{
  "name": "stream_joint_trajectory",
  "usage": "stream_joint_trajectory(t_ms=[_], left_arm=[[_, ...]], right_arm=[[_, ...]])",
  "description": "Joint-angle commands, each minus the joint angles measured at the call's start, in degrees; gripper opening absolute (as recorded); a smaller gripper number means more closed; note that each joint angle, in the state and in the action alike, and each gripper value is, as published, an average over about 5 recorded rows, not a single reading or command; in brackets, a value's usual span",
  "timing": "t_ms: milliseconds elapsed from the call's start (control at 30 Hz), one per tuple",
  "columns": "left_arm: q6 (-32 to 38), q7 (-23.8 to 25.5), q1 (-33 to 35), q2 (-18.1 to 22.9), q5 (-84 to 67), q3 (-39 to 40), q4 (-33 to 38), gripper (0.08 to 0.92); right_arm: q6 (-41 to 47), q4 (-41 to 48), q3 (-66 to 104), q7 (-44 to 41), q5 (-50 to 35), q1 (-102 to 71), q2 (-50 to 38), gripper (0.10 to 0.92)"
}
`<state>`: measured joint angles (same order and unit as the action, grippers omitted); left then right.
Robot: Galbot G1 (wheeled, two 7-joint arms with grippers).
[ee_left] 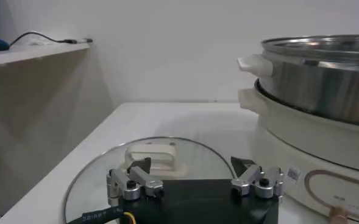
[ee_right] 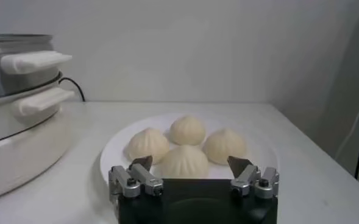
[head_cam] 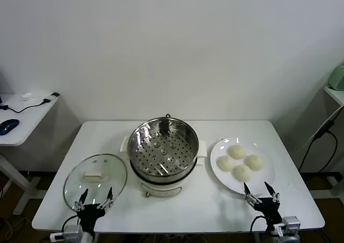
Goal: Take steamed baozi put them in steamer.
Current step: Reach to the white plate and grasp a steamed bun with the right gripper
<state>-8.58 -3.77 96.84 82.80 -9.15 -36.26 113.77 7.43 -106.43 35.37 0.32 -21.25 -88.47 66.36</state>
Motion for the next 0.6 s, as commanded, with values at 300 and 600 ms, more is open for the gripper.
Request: stream_joint_trajectory(t_ms=[300, 600], left_arm=[[0.06, 0.07, -0.12, -0.8, -0.09, 0.57, 0.47, 0.823], [0.09, 0.07, -0.38, -0.96, 0.13, 0.81, 0.09, 0.823]], right_arm=[[15.84, 14.89, -20.18, -6.91, 1.19, 42.77, -26.34, 0.823], [4.4, 33.74, -64.67, -43.81, 10.75, 82.09, -42.3, 0.823]])
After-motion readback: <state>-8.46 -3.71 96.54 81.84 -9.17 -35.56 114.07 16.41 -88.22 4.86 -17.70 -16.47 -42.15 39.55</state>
